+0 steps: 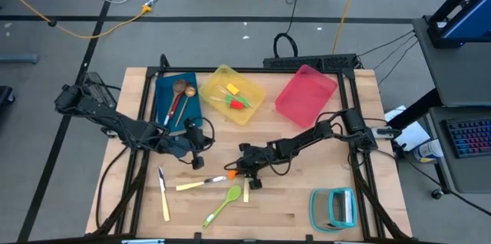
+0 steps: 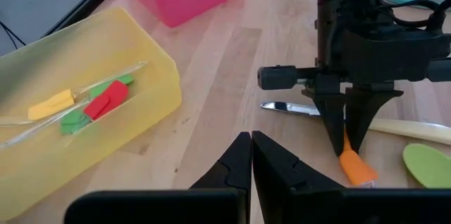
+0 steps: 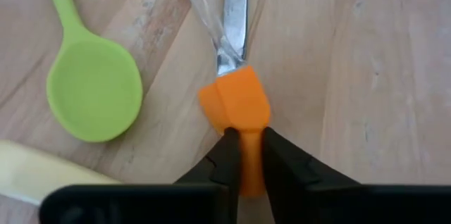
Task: Pick & Place Kitchen Items
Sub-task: Put the orange spatula into the yellow bin
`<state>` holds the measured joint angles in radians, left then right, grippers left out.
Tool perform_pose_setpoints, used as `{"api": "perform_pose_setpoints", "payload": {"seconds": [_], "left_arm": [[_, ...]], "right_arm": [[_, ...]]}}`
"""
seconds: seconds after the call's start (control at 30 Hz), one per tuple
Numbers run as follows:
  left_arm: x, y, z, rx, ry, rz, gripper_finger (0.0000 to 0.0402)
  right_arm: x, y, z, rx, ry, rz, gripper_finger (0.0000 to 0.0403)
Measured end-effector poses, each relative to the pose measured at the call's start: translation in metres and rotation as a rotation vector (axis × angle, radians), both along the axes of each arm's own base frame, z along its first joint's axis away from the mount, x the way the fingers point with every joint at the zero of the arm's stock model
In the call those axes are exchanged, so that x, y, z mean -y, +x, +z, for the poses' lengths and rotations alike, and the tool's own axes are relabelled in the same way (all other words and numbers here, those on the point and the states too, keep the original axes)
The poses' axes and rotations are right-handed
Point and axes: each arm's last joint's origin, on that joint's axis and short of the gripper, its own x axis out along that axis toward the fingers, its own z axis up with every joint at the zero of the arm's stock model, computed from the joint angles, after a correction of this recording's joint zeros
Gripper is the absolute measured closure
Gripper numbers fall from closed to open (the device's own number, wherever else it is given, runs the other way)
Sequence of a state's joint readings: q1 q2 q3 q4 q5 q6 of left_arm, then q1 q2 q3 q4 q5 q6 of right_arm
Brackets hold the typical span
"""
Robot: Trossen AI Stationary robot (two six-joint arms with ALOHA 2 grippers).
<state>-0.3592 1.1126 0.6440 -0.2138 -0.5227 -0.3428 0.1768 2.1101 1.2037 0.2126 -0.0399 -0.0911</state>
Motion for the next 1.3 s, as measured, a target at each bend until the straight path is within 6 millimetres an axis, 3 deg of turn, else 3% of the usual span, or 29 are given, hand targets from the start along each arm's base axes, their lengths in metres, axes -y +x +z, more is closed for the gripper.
{"api": "perform_pose_setpoints", "payload": {"seconds": [0.33,0.7,0.97,1.13,1.3], "left_arm": [[0.000,0.000,0.000,0.003,-0.011,0.006,0.0385],[-0.001,-0.002,-0.003,-0.031,0.001,0.006,0.0385],[-0.001,-0.003,-0.003,-0.046,0.021,-0.004,0.0385],[-0.001,-0.003,-0.003,-0.047,0.026,-0.008,0.0385],[-0.001,-0.003,-0.003,-0.050,0.033,-0.012,0.0385]], "right_arm": [[0.001,0.002,0.007,0.059,-0.005,-0.011,0.0371],[0.028,0.006,0.030,0.132,-0.037,-0.065,0.0378],[0.062,0.002,0.078,0.251,-0.199,-0.240,0.0379],[0.096,-0.006,0.108,0.304,-0.370,-0.501,0.0379],[0.141,-0.014,0.119,0.361,-0.248,-0.804,0.0379]]}}
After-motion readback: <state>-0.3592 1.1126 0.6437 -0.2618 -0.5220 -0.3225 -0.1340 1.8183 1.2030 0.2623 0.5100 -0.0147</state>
